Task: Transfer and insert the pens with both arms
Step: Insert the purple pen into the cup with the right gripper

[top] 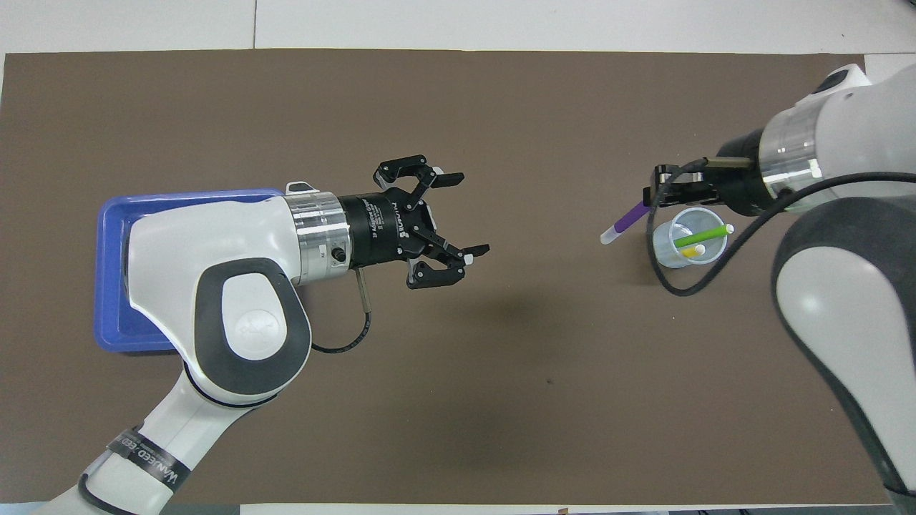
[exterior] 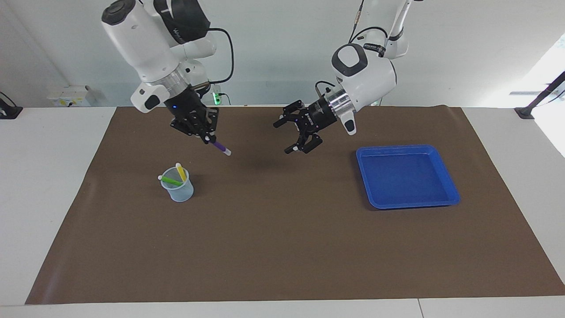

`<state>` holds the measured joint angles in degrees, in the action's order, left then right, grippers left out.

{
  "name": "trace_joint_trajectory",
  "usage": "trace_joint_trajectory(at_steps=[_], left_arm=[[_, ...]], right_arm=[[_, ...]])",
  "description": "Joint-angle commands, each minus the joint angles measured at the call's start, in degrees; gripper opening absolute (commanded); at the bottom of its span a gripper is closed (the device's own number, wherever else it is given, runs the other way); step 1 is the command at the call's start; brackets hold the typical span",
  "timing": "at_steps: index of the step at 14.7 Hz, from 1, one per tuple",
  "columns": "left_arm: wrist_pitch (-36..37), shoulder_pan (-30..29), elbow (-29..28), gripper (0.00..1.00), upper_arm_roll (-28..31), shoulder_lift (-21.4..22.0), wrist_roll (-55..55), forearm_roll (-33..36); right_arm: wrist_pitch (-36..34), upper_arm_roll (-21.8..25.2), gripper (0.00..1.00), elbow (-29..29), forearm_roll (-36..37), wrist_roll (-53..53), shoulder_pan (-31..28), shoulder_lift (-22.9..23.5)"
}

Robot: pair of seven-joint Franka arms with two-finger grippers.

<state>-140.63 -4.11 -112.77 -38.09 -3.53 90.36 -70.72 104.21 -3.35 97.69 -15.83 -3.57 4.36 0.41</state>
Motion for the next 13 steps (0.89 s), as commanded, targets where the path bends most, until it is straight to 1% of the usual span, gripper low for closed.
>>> trace_joint_trajectory(at_steps=[1,3,4,5,6,7,8,9,12,13], left_arm=[[7.8,-4.1,1.0,1.00,0.3,1.0,-1.0,7.8],[13.1,-6.3,3.5,1.00,0.3,-0.1,-1.2,15.5],[16.1,-7.0,5.5,1.00,0.3,-1.1,-1.8,20.4],[19.8,-8.6,7.2,1.00,0.3,-1.7,-2.6,24.5],[23.6,-10.1,9.1,1.00,0.3,-2.8,-4.2,28.4],[27.8,-11.1,11.3,1.00,0.3,-3.3,-7.3,33.5],[31.4,-12.0,13.2,1.00,0.3,-3.4,-10.7,38.8],[34.4,-13.0,14.7,1.00,0.3,-3.5,-14.5,43.3],[45.1,-17.0,18.4,1.00,0.5,-3.5,-28.7,49.3],[48.6,-17.7,20.0,1.00,0.6,-3.5,-34.1,53.2]], right_arm=[[-2.0,-0.6,0.00,3.9,0.3,13.0,-5.1,-3.7],[-1.1,-0.5,0.00,5.0,0.4,19.8,-7.1,-4.0],[0.3,-0.4,0.00,6.2,1.4,22.1,-7.5,-4.2],[3.7,-0.5,0.00,8.7,2.9,23.4,-7.8,-5.2],[9.2,-0.5,0.00,12.6,3.5,24.7,-7.8,-5.9],[14.4,-0.6,0.00,15.8,3.7,26.4,-7.8,-6.4],[16.7,-0.5,0.00,16.6,4.2,27.9,-7.8,-5.9],[17.7,-0.5,0.00,16.6,5.5,28.8,-7.8,-5.3],[19.5,-0.5,0.00,16.9,7.8,31.4,-8.0,-3.8],[19.6,-0.6,0.00,17.0,7.8,32.0,-8.2,-3.0]])
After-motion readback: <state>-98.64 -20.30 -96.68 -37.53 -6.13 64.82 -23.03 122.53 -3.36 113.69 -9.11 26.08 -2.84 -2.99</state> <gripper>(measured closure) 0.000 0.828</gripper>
